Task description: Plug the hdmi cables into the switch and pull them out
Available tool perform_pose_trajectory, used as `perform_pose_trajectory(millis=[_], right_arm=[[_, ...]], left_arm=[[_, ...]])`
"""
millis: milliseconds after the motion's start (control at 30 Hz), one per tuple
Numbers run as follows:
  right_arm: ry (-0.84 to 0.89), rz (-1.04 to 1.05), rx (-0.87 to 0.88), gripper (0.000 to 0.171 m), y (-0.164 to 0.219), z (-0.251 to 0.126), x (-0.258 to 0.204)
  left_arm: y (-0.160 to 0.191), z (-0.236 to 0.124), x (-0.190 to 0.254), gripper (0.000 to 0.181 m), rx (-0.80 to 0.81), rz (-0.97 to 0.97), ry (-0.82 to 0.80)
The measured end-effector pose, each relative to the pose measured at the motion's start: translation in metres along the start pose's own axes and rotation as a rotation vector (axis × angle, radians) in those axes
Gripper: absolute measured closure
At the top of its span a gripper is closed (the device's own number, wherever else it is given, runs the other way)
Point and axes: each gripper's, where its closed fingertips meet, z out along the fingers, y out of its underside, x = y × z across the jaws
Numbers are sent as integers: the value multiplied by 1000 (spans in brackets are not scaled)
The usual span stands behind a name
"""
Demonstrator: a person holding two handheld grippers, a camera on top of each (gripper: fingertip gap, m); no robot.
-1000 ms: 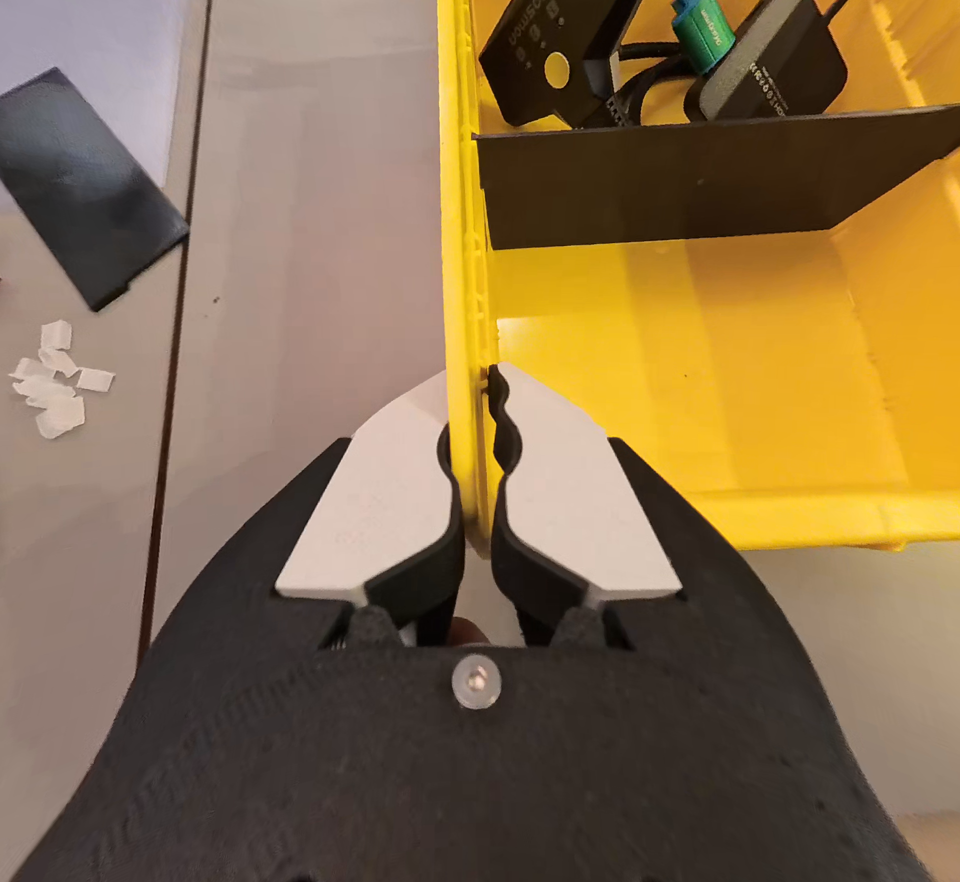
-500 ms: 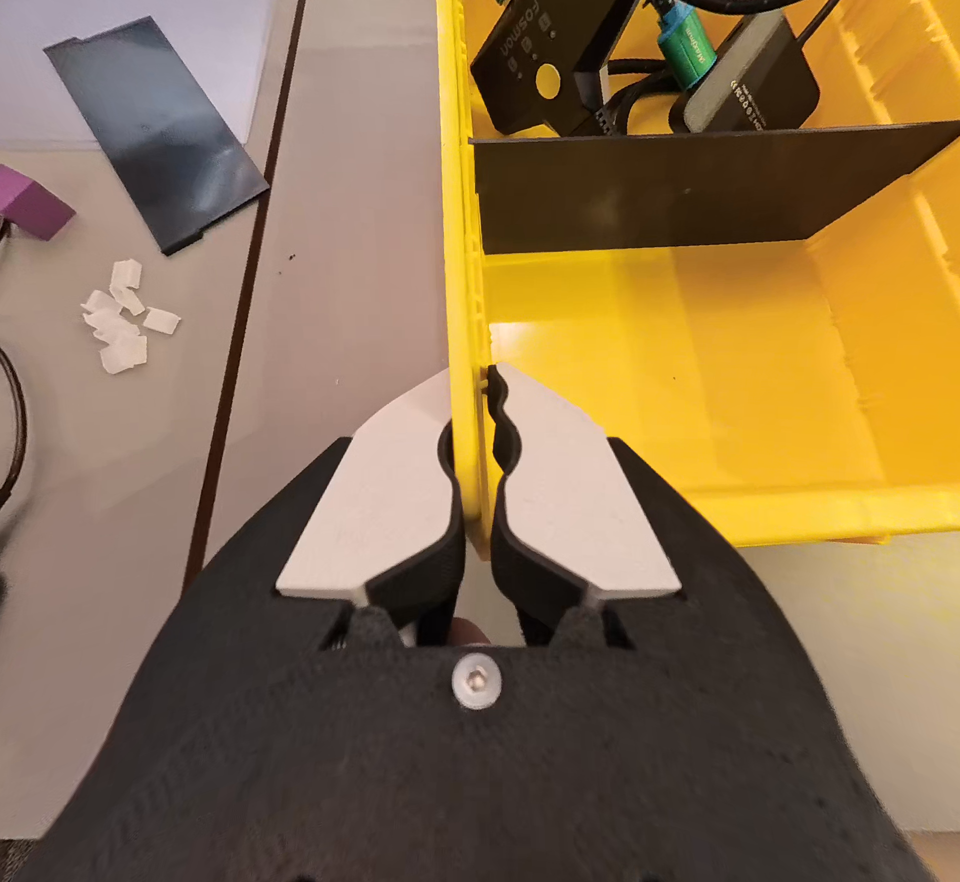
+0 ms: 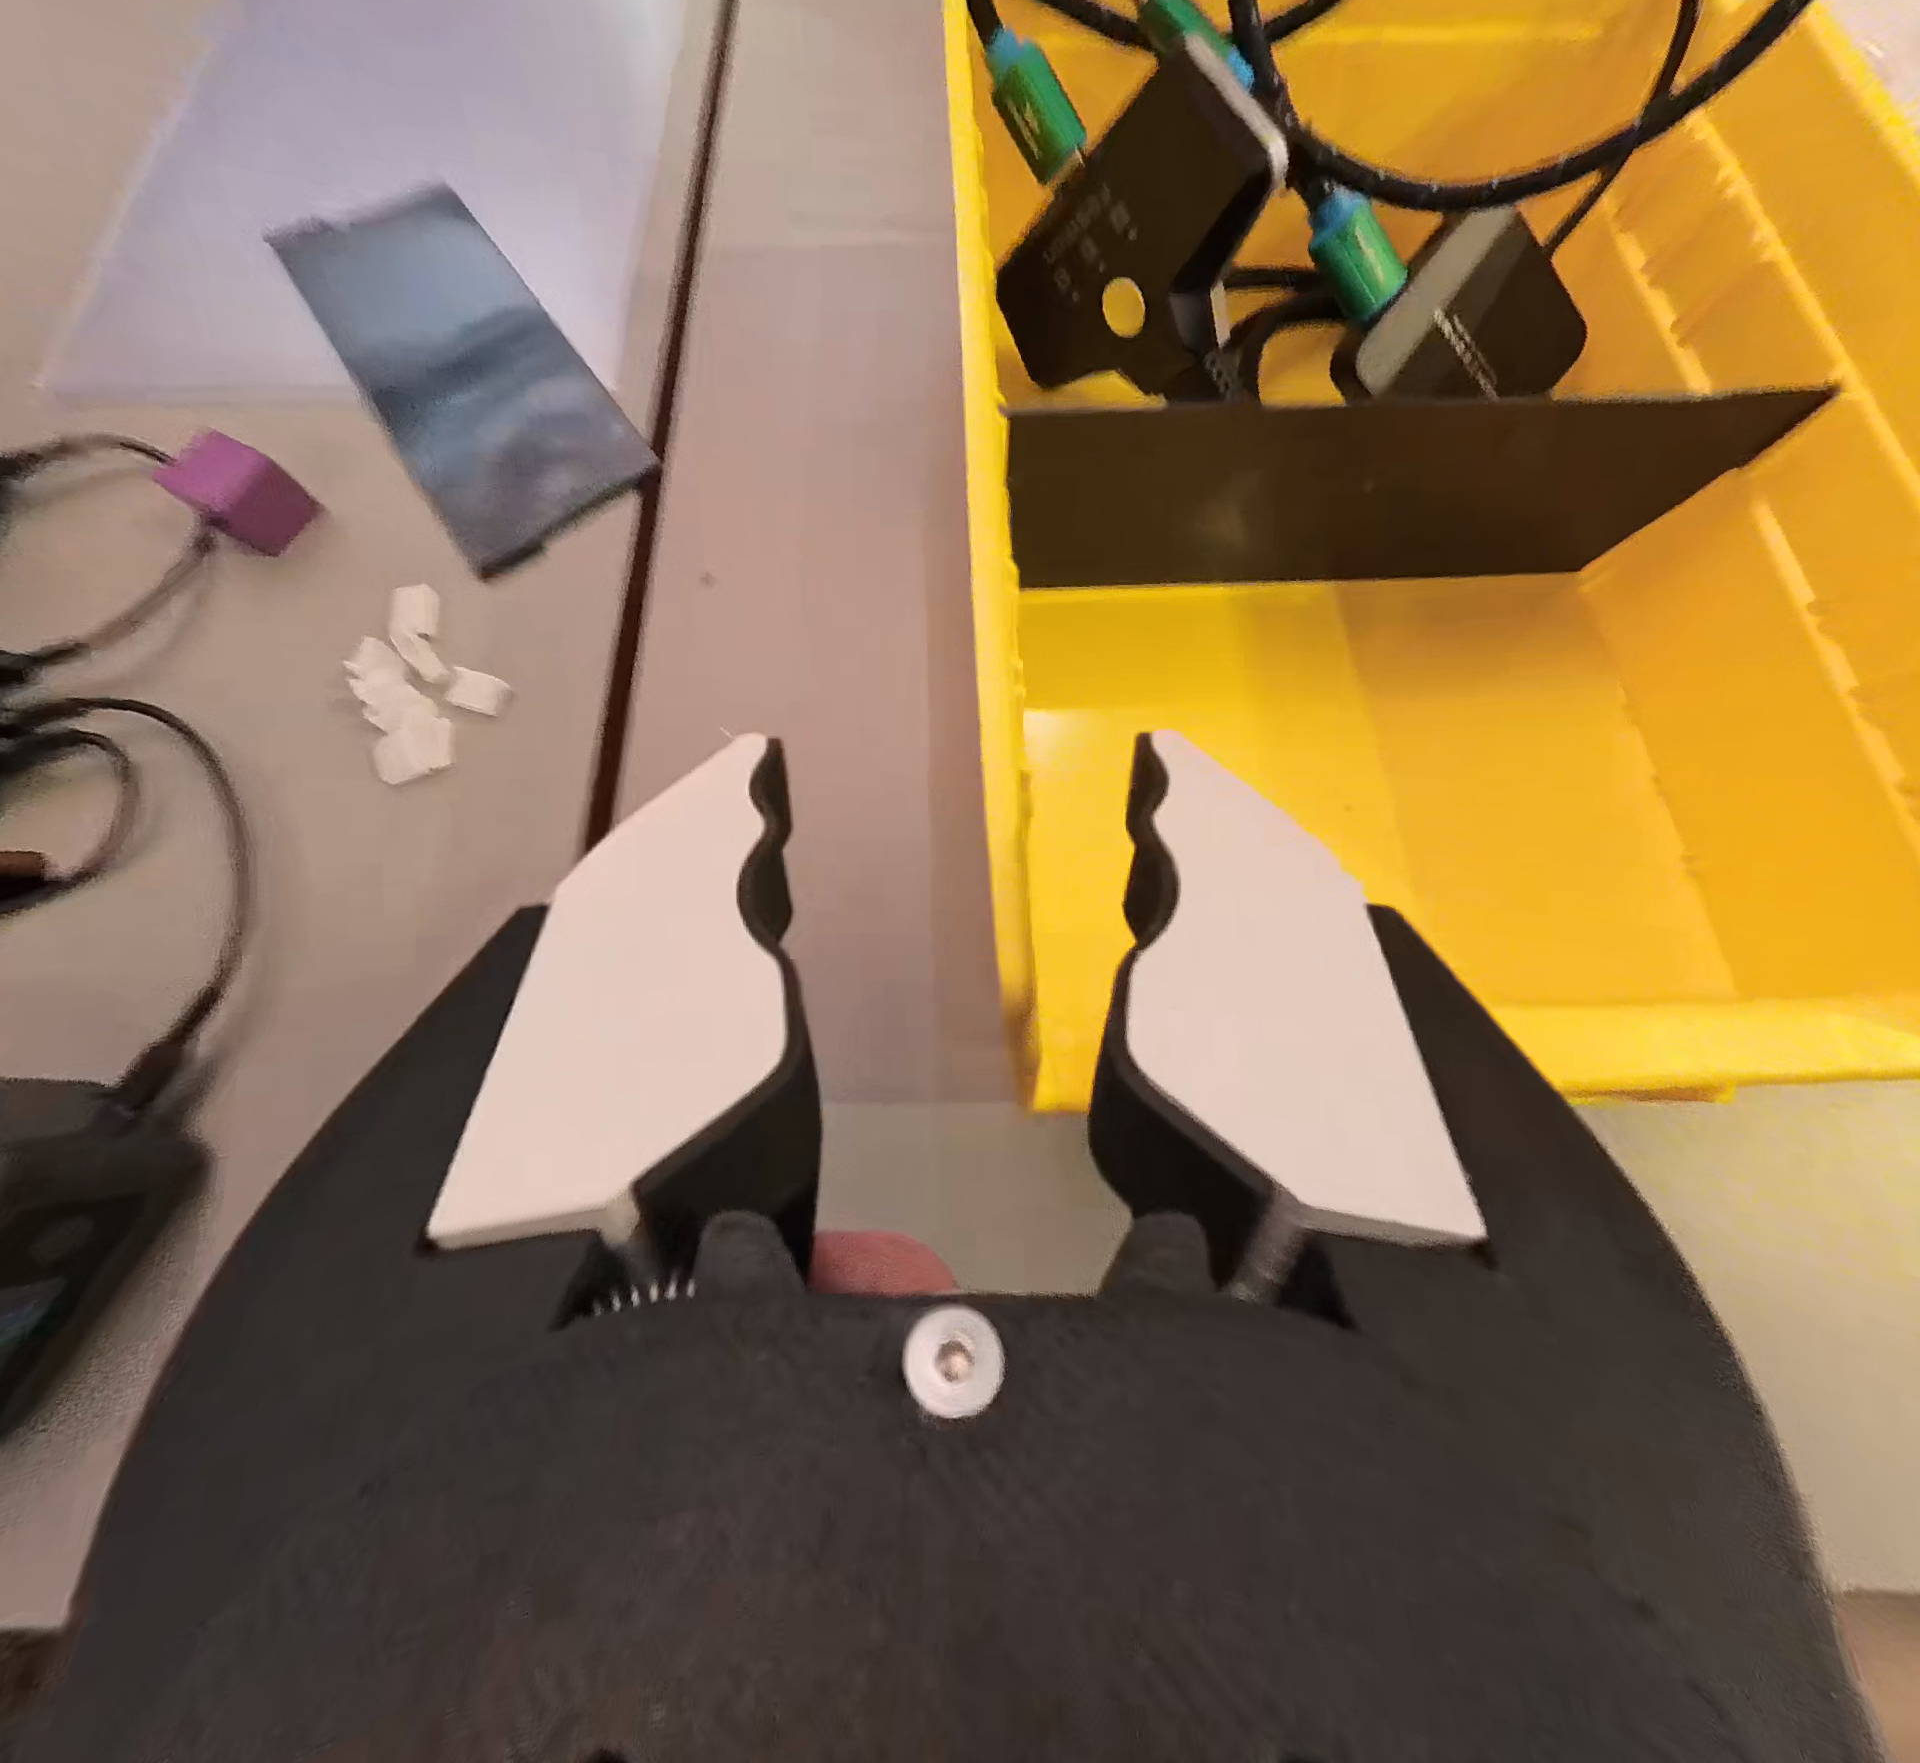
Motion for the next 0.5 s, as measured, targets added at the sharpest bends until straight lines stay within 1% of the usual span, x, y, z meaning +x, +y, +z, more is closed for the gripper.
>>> perform_pose_trajectory(millis=[33, 67, 133, 233, 300, 367, 400, 500], right_arm=[[26, -16, 12, 130, -3, -4, 1], [60, -36, 26, 128, -6, -10, 3], [116, -71, 65, 127, -16, -22, 2], [164, -130, 131, 131, -31, -41, -8], [176, -171, 162, 135, -40, -52, -21], [177, -209, 201, 138, -50, -62, -36], [165, -224, 215, 139, -54, -66, -46], [73, -270, 257, 139, -64, -73, -86]], left_arm=[[-10, -6, -3, 119, 36, 26, -33], [-21, -11, -2, 120, 74, 58, -56], [-37, -17, 9, 129, 105, 149, -75], [-53, -10, 37, 128, 90, 310, -94], [-62, 3, 54, 126, 67, 362, -101], [-74, 17, 73, 127, 83, 363, -69], [-77, 26, 78, 127, 63, 364, -65], [-84, 59, 82, 126, 12, 325, -72]])
